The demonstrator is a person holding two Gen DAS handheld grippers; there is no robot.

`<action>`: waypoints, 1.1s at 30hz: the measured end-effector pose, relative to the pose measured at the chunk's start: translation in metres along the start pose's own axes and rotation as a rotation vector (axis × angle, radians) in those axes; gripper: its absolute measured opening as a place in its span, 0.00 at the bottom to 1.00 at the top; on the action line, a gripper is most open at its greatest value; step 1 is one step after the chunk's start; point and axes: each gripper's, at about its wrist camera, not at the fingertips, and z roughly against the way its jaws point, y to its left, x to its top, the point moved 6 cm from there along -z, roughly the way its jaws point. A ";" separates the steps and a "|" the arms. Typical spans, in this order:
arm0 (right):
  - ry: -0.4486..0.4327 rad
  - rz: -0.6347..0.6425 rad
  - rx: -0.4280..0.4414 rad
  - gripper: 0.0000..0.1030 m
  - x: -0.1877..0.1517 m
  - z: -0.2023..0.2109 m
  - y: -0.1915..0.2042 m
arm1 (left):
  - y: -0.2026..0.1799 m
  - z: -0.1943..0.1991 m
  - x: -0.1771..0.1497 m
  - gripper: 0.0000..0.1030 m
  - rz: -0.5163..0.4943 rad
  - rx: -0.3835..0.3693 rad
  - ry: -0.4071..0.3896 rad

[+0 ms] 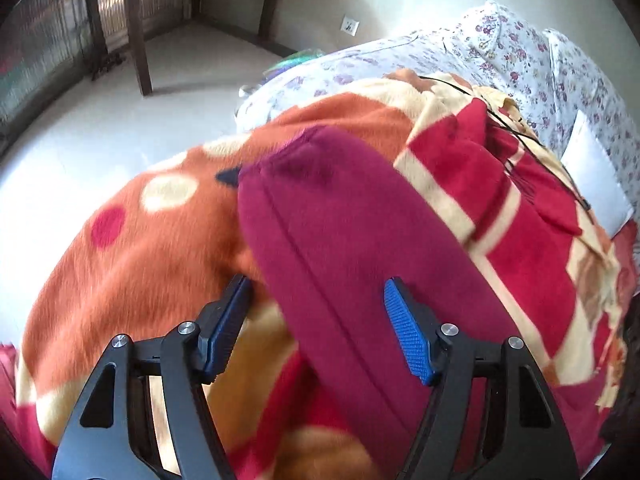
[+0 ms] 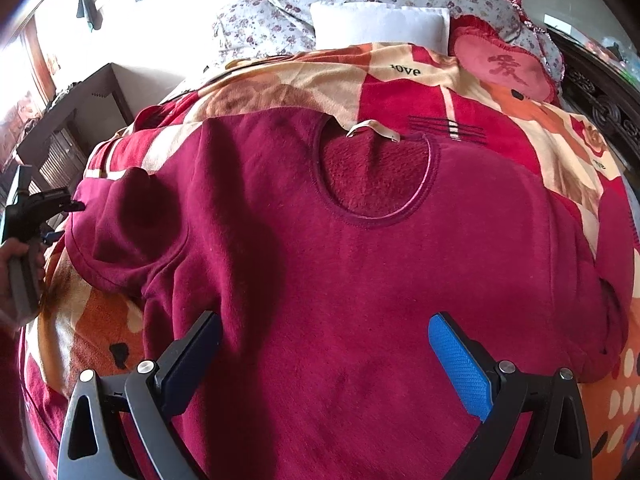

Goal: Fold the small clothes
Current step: 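Grasp the sweatshirt sleeve cuff with the left tool and lift it, then fold the held sleeve across the sweatshirt body and open the left tool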

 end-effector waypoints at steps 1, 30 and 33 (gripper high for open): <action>0.000 0.000 -0.001 0.99 0.000 0.000 0.000 | 0.001 0.000 0.001 0.58 -0.007 0.005 -0.014; -0.063 -0.220 -0.058 0.99 -0.010 0.039 -0.113 | -0.290 0.108 -0.279 0.08 -0.749 -0.411 0.012; -0.061 -0.232 -0.060 0.99 -0.011 0.039 -0.125 | -0.293 0.102 -0.307 0.16 -0.816 -0.416 0.074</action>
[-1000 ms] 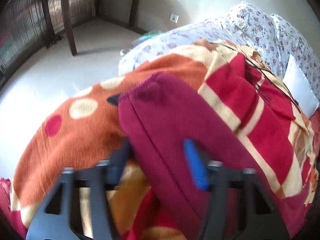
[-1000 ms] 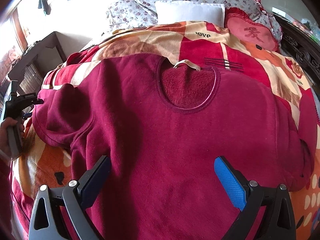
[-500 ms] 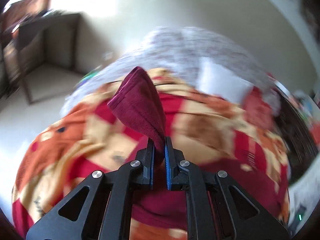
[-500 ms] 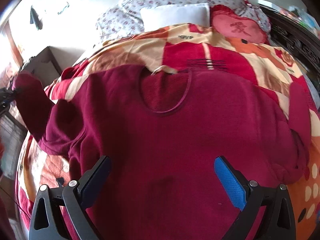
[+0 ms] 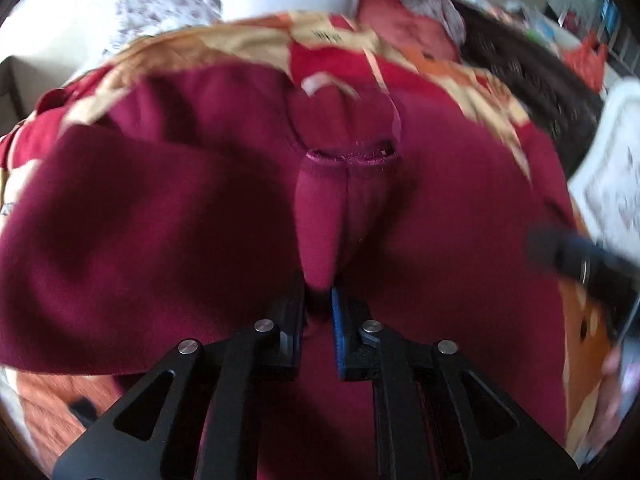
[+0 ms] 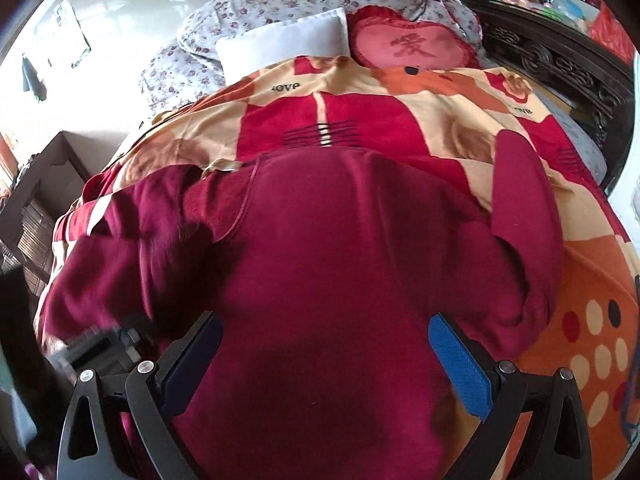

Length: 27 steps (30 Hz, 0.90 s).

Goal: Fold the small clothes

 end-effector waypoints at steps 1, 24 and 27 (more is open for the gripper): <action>-0.005 -0.001 0.008 0.99 0.002 0.000 -0.001 | -0.006 0.005 -0.005 0.27 -0.018 -0.022 0.000; -0.111 0.224 0.075 0.03 0.031 -0.005 0.049 | 0.143 0.124 -0.012 0.41 0.168 0.239 -0.199; -0.118 0.160 0.005 0.03 0.041 0.013 0.010 | 0.139 0.118 -0.013 0.41 0.170 0.239 -0.186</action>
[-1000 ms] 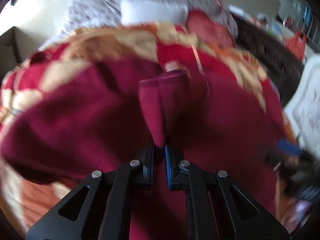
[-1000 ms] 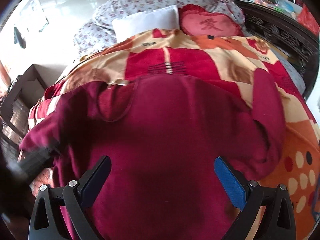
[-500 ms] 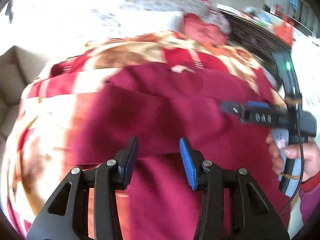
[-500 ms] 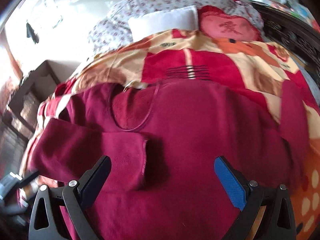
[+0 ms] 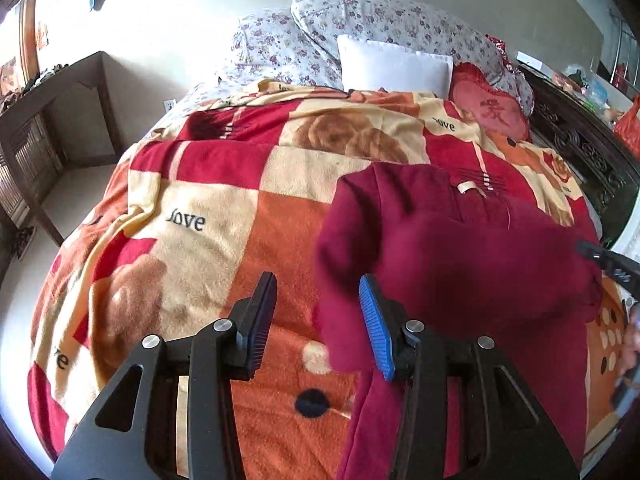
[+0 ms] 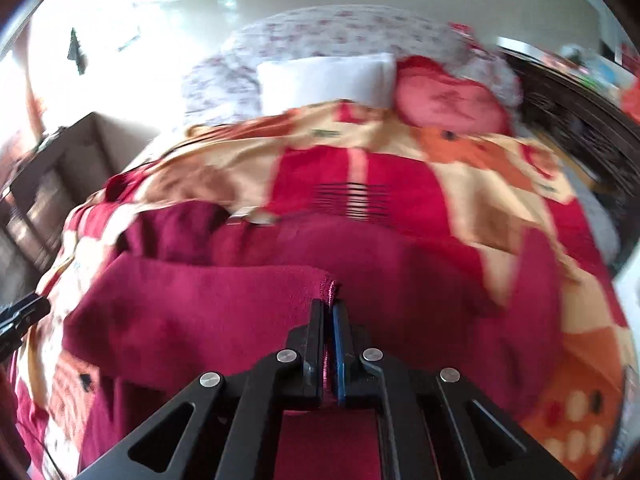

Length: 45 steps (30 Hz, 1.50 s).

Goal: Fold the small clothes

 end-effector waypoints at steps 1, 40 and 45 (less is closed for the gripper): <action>0.012 -0.013 -0.020 0.03 -0.003 0.001 -0.012 | -0.002 -0.004 0.000 0.41 -0.004 0.000 0.006; 0.200 0.569 0.411 0.04 -0.010 -0.092 0.169 | 0.007 -0.059 -0.013 0.41 0.022 0.095 0.144; 0.083 0.434 0.332 0.03 0.010 -0.068 0.141 | 0.005 -0.046 -0.003 0.41 0.043 0.093 0.091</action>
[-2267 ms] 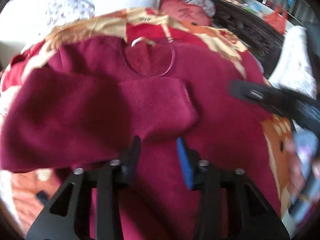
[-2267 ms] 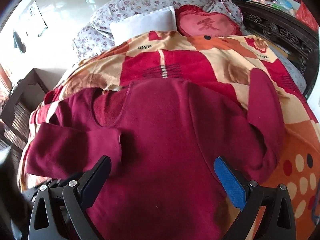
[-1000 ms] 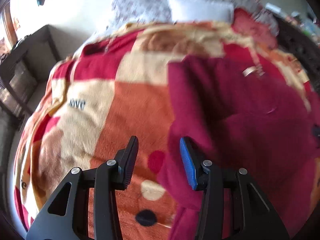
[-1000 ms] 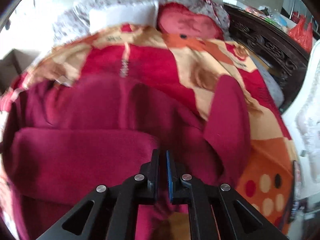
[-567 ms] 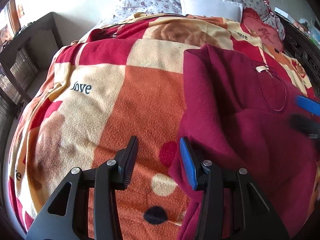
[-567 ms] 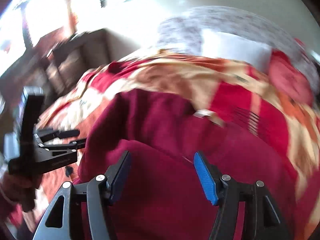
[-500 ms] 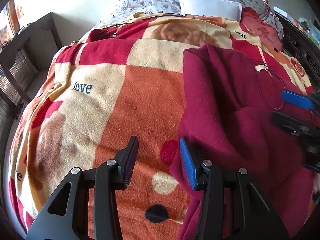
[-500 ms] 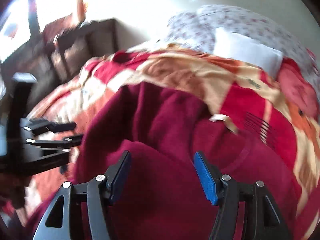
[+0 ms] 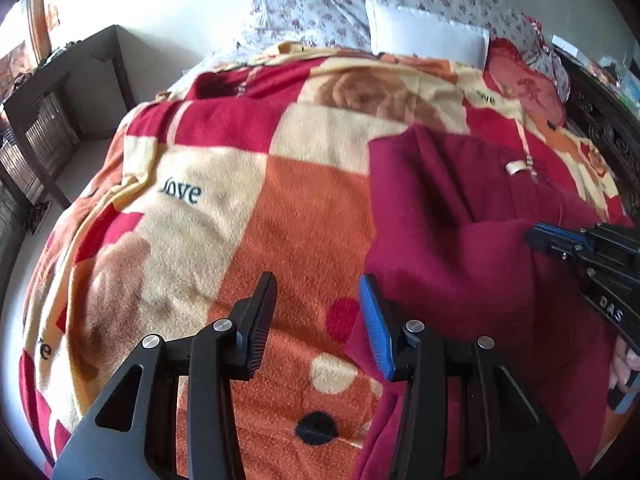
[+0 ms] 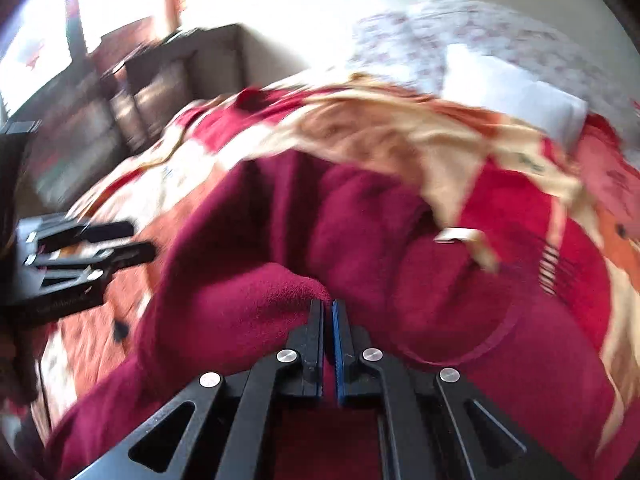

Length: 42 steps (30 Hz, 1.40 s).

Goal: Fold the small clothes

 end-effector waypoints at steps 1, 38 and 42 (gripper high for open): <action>-0.002 -0.028 -0.018 0.03 -0.001 0.000 -0.005 | -0.003 0.000 0.001 0.41 -0.003 -0.002 -0.003; -0.042 -0.970 -0.739 0.42 -0.234 0.212 -0.282 | -0.088 -0.003 -0.014 0.41 -0.160 -0.014 0.050; -0.109 -0.926 -0.562 0.42 -0.230 0.227 -0.263 | -0.098 -0.004 -0.014 0.41 -0.159 -0.021 0.050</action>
